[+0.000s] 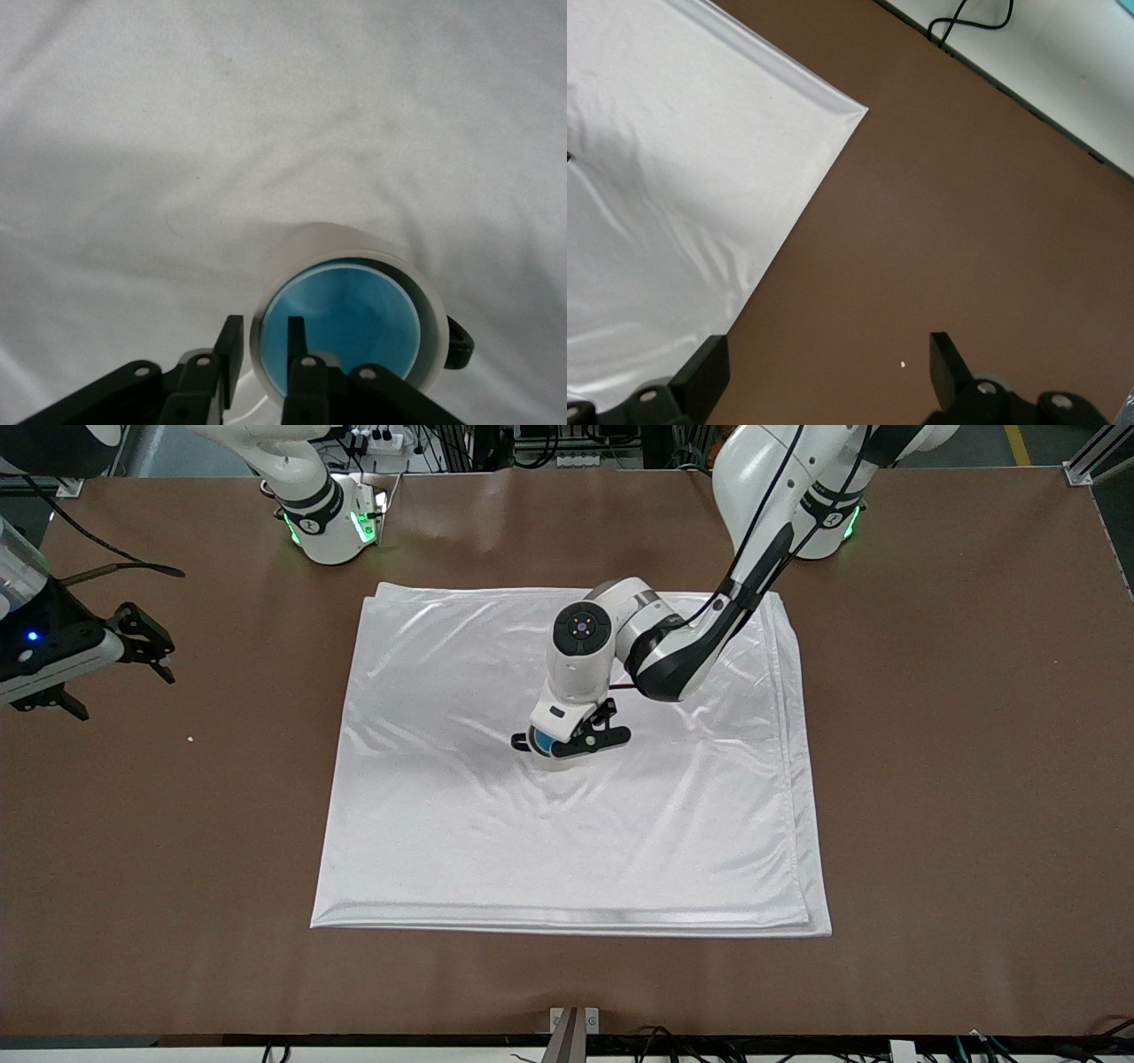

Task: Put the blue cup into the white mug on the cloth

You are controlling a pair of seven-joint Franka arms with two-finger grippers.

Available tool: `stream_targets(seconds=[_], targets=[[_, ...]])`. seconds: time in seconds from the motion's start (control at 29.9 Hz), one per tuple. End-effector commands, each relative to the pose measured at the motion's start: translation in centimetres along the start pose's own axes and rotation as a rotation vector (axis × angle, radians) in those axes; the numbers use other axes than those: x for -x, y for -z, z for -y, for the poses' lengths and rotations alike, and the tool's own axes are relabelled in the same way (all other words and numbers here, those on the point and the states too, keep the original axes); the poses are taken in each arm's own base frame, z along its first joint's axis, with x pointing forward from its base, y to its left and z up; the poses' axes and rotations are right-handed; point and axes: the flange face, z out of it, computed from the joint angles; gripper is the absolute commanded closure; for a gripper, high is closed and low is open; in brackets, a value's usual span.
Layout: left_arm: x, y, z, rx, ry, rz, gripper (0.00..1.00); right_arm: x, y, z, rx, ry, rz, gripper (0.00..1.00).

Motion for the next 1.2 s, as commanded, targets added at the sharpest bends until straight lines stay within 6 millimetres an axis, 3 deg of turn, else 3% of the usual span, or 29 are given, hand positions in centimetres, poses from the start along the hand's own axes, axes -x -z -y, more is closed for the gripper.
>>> stream_targets(seconds=[0.0,0.3,0.5,0.73,0.83,1.17], targets=[[-0.3,0.4,-0.3,0.000,-0.024,-0.035,0.00,0.7,1.4,-1.5,-0.019,-0.161,0.007,0.00],[-2.4,2.8,0.7,0.014,0.008,-0.075,0.00,2.1,1.5,-3.3,-0.022,-0.351,0.028,0.00],[-7.7,5.7,4.3,0.018,0.038,-0.128,0.00,2.9,1.4,-3.5,-0.079,-0.523,0.052,0.00],[-16.4,10.8,12.8,0.006,0.013,-0.166,0.00,3.3,1.3,-3.9,-0.081,-0.586,0.064,0.00],[-19.4,11.9,16.8,-0.016,0.003,-0.164,0.00,3.5,1.2,-4.3,-0.082,-0.594,0.062,0.00],[-27.3,15.0,29.9,-0.054,-0.060,-0.183,0.00,3.8,1.1,-5.0,-0.077,-0.629,0.060,0.00]])
